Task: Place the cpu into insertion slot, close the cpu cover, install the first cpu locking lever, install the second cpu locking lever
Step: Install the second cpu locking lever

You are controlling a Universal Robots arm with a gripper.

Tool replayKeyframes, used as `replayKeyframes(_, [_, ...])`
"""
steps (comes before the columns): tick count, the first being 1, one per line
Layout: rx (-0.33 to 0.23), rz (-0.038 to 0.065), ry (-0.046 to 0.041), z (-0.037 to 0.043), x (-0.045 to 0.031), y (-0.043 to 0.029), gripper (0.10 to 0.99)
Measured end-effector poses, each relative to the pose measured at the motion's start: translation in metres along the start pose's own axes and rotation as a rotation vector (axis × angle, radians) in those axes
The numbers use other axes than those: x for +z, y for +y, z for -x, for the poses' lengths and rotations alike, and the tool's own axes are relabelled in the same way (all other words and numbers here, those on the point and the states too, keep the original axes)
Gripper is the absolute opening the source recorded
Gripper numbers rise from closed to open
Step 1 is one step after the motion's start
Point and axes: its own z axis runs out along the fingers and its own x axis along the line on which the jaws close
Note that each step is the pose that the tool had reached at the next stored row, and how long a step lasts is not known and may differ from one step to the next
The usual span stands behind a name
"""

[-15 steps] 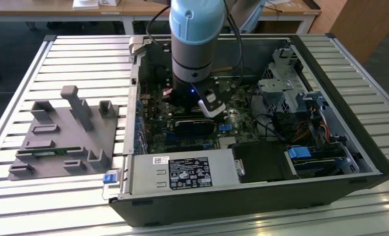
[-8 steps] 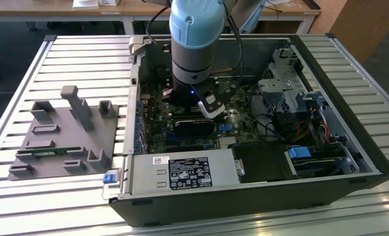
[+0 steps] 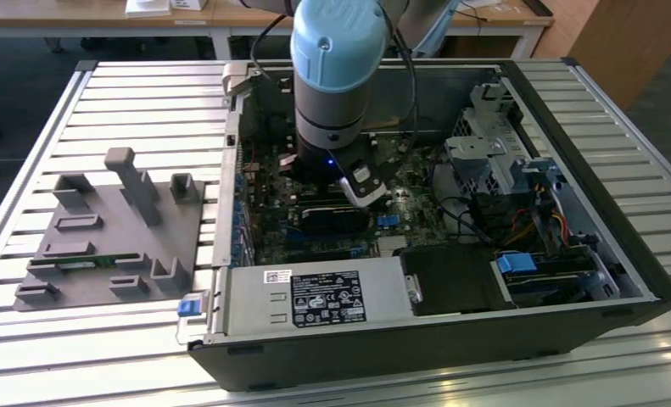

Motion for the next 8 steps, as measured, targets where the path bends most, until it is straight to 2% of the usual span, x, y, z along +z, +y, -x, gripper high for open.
replayKeyframes(4, [-0.001, 0.006, 0.0004, -0.0048, 0.0011, -0.0011, 0.106])
replayKeyframes(8, [-0.001, 0.010, 0.0005, -0.0054, 0.0010, -0.0013, 0.106])
